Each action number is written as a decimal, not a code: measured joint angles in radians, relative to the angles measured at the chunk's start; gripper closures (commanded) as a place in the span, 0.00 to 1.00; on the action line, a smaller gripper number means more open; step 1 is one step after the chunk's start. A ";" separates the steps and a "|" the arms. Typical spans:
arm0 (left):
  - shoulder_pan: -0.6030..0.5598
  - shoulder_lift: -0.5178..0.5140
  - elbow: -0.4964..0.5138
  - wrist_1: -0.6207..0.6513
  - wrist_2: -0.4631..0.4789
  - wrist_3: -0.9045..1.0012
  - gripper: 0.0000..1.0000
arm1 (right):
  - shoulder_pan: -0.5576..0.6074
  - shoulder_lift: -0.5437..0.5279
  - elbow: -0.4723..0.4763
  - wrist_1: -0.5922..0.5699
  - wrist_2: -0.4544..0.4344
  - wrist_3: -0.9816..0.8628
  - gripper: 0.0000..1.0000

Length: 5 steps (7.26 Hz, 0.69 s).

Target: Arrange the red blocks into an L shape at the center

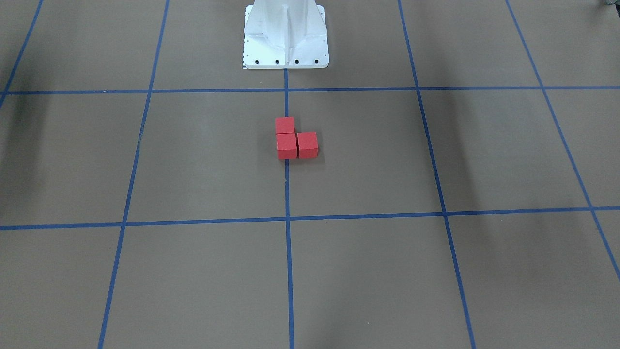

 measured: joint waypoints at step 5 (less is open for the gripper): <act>0.000 0.000 -0.002 -0.036 0.001 0.000 0.00 | 0.000 0.000 -0.001 0.000 0.000 0.000 0.00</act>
